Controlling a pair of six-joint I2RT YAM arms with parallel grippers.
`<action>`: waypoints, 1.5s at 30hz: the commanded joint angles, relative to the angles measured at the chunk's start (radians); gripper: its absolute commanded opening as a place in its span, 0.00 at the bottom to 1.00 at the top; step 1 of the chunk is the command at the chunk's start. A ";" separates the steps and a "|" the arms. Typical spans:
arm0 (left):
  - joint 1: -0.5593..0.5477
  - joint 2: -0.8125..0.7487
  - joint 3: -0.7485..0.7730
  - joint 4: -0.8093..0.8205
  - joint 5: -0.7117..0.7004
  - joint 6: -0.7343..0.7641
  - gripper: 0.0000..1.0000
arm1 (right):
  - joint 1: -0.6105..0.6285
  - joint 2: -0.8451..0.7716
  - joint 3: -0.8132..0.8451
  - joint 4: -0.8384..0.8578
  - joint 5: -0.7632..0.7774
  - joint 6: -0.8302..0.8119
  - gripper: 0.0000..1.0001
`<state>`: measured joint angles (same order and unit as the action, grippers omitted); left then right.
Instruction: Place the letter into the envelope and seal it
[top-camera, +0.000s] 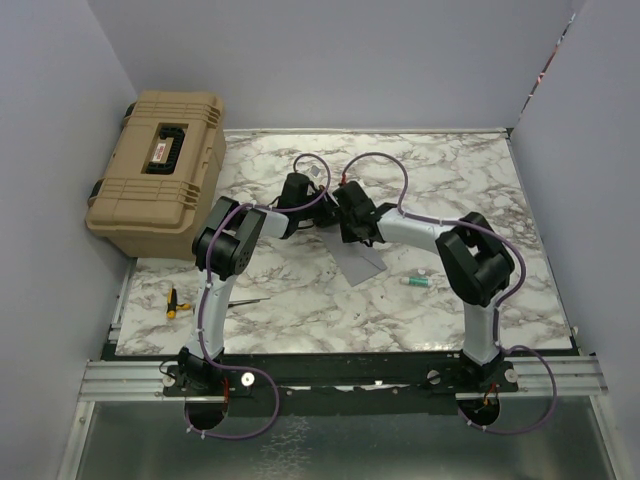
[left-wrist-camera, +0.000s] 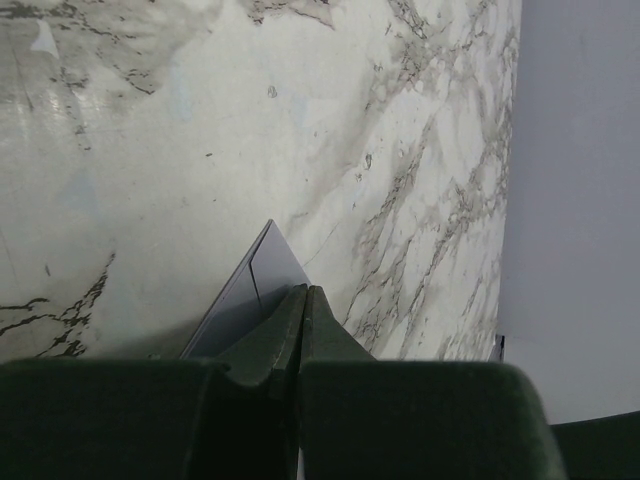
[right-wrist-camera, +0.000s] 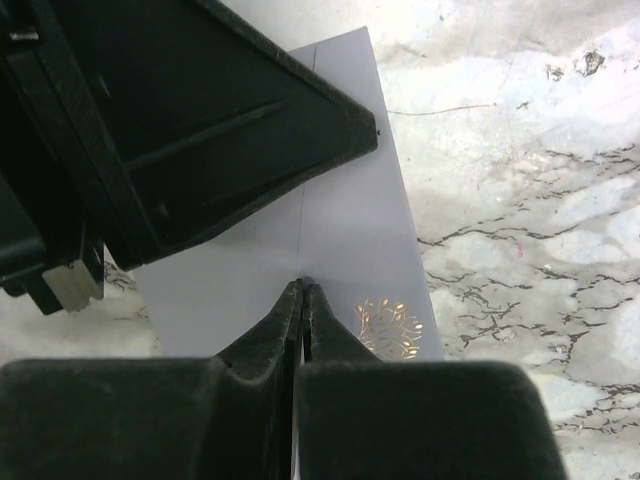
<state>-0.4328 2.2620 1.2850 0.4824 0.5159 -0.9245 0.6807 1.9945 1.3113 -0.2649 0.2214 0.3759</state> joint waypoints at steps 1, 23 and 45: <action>0.022 0.093 -0.053 -0.153 -0.110 0.050 0.00 | 0.026 0.022 -0.084 -0.150 -0.075 0.007 0.01; 0.031 0.042 0.035 -0.206 0.001 0.051 0.01 | 0.028 -0.175 -0.048 -0.206 -0.074 0.145 0.01; 0.020 -0.802 -0.273 -0.660 -0.345 0.310 0.75 | -0.003 -0.848 -0.489 -0.528 0.357 0.754 0.57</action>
<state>-0.4080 1.6142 1.1362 -0.0322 0.3859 -0.6998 0.6857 1.2232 0.8940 -0.6998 0.4725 0.8982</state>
